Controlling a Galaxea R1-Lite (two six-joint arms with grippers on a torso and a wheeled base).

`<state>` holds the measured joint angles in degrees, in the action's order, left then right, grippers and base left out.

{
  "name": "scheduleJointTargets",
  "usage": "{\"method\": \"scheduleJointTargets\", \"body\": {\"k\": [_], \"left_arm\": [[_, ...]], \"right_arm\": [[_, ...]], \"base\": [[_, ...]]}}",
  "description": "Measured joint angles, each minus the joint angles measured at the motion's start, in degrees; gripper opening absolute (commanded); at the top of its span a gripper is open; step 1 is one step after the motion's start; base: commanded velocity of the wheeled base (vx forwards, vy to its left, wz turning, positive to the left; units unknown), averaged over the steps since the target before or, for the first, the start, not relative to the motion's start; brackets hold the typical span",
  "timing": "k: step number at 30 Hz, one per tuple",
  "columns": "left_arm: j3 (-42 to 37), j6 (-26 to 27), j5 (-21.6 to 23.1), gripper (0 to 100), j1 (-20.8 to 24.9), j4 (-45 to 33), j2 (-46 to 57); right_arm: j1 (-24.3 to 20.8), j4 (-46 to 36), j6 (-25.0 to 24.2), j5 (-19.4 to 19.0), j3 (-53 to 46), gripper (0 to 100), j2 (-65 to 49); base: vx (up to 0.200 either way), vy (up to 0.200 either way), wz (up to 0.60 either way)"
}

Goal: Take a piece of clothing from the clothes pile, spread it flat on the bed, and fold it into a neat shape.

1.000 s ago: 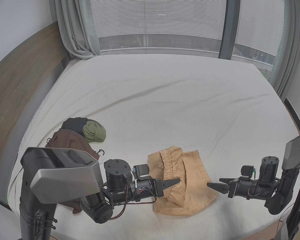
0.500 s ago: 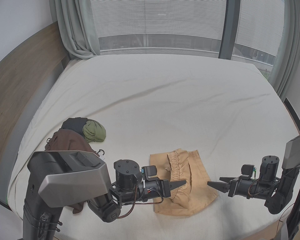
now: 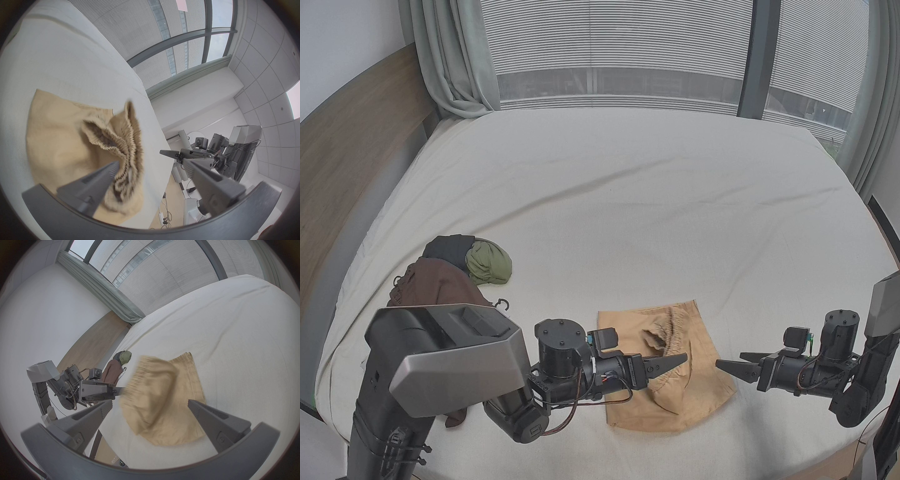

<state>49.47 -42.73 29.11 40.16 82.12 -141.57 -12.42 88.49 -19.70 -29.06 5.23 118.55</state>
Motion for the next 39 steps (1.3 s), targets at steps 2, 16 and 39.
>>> {"method": "scheduleJointTargets", "body": {"k": [2,16,39], "left_arm": [[0.1,0.0,-0.5,100,0.0,0.2,-0.2],[-4.8,0.0,-2.5,100,-1.5,4.6,0.3],[-31.4,6.0,10.7,100,-20.2,6.7,19.1]], "right_arm": [[0.0,0.0,0.0,0.0,0.0,100,0.0],[-0.1,-0.1,0.1,0.1,-0.1,100,0.1],[-1.1,-0.1,0.1,0.3,-0.5,100,0.5]], "base": [[0.000,0.000,0.00],[0.000,0.000,0.00],[0.000,0.000,0.00]]}}
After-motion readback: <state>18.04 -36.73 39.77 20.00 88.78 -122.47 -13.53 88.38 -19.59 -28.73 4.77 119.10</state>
